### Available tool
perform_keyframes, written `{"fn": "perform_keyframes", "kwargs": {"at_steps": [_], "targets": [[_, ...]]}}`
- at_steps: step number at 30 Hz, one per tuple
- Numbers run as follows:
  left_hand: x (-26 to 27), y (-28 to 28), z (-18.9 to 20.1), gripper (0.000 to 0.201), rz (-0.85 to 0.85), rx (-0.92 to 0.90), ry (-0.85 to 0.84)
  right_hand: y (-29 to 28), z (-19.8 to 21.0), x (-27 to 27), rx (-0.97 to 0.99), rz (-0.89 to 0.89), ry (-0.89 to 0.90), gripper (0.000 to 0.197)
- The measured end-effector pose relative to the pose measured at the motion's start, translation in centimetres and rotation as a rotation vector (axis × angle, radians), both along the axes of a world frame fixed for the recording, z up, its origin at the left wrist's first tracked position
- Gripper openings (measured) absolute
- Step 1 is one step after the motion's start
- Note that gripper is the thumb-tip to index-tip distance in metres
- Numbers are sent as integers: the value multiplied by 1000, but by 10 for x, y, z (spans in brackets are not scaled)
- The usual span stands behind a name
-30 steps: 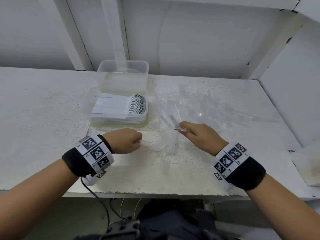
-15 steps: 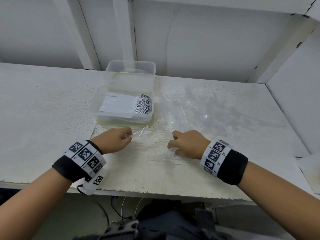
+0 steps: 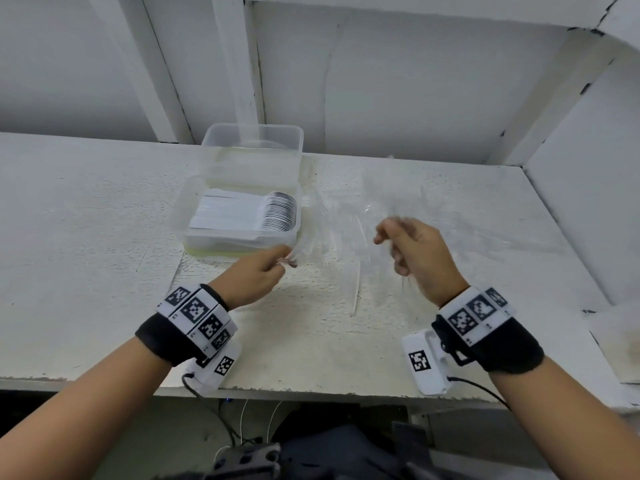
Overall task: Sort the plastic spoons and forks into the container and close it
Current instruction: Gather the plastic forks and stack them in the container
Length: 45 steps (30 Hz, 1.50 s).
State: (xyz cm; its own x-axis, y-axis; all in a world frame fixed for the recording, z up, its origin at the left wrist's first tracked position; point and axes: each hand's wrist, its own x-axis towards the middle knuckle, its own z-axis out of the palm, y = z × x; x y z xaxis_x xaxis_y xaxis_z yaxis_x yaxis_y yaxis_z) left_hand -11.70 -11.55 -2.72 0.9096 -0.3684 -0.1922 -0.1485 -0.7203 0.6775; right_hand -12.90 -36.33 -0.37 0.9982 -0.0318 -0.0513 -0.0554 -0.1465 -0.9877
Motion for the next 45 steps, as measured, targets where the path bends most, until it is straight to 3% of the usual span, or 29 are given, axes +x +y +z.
{"fn": "perform_keyframes", "kwargs": {"at_steps": [5, 9, 15, 18, 25, 30, 33, 37, 45], "targets": [[5, -41, -5, 22, -124, 126, -69, -33, -4, -5, -61, -148, 54, 27], [11, -72, -14, 28, -134, 265, -99, -45, -11, -16, 139, -173, 177, 23], [26, -98, -20, 43, -143, 514, -23, -47, -19, -24, -6, -118, 233, 20], [30, -98, -25, 37, -146, 496, -13, -45, -19, -25, -53, -84, 239, 20], [31, -94, -23, 45, -90, 490, 51, -37, -18, -23, -75, -82, 244, 19], [32, -91, -25, 39, -69, 469, 82, -30, -20, -20, -87, -58, 264, 18], [30, -85, -25, 21, -60, 428, 102, -26, -21, -20, -92, -47, 277, 18], [29, -84, -24, 42, -58, 431, 80, -22, -21, -21, -106, -38, 284, 18], [31, -87, -26, 23, -105, 436, 104, -21, -21, -28, -122, -51, 277, 18]]}}
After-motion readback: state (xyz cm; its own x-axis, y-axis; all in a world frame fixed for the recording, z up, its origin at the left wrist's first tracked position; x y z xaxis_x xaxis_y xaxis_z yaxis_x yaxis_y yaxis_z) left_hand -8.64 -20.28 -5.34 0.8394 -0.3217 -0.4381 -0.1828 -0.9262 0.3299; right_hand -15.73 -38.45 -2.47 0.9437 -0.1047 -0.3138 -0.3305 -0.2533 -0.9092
